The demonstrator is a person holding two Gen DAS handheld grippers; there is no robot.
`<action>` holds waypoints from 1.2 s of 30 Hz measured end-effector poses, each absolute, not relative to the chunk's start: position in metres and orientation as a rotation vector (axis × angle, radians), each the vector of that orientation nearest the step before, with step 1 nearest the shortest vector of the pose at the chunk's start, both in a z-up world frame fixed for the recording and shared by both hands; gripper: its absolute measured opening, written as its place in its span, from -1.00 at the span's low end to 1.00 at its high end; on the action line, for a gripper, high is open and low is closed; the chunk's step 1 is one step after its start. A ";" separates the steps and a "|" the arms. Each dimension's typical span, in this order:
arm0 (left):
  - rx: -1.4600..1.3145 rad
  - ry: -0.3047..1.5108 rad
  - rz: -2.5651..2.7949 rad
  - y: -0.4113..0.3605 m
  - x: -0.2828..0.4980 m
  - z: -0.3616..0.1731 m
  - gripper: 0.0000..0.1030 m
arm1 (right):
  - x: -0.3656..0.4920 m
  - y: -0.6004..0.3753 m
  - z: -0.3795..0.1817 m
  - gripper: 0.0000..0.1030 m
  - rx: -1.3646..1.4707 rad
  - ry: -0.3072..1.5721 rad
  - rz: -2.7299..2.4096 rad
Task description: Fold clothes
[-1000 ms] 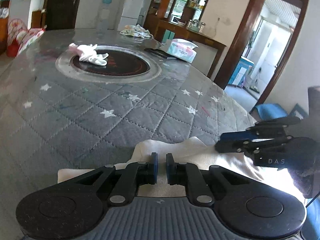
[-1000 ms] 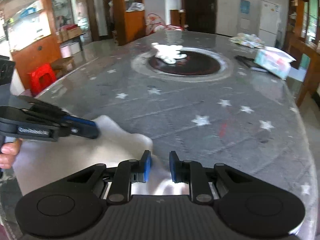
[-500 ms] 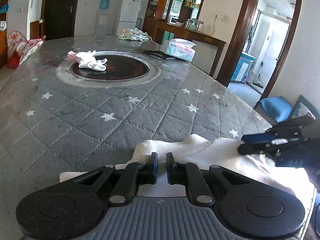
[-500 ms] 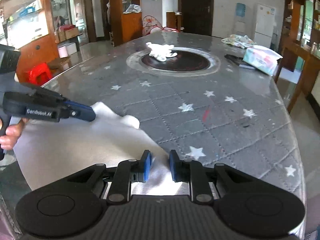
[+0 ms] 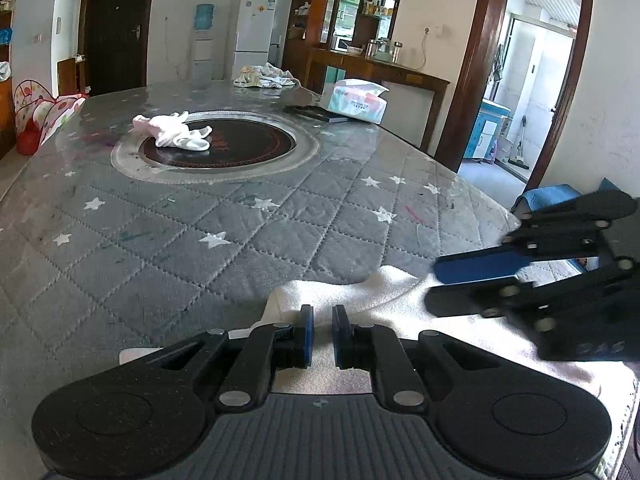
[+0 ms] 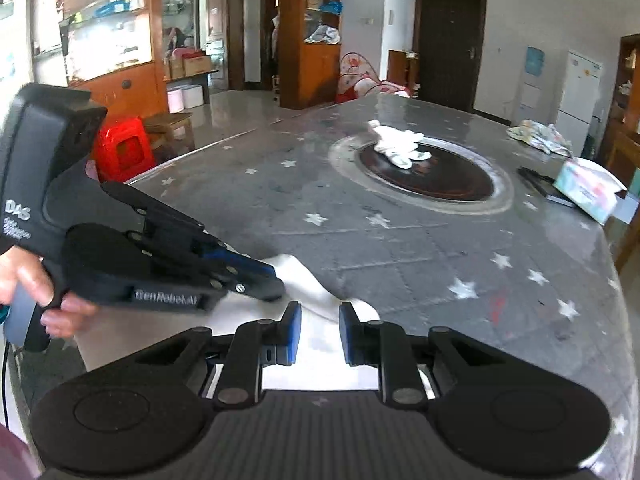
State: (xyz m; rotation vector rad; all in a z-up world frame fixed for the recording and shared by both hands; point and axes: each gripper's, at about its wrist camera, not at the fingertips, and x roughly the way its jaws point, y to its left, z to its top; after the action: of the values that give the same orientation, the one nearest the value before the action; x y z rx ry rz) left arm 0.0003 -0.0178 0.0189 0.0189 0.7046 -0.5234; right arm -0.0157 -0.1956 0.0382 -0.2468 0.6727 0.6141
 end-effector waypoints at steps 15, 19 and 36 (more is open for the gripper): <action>0.004 0.699 -0.526 -0.016 0.000 0.018 -0.78 | -0.032 -0.208 0.025 -0.63 -0.316 0.742 0.599; 0.010 0.701 -0.523 -0.016 0.000 0.018 -0.78 | -0.049 -0.227 0.027 -0.63 -0.320 0.739 0.586; 0.012 0.715 -0.536 -0.016 -0.001 0.024 -0.68 | -0.105 -0.261 0.043 -0.63 -0.362 0.768 0.626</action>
State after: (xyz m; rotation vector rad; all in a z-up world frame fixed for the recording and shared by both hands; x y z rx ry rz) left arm -0.0006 -0.0161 0.0237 0.0124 0.7145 -0.5359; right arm -0.1046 -0.2608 0.0431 -0.3623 0.7677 0.6255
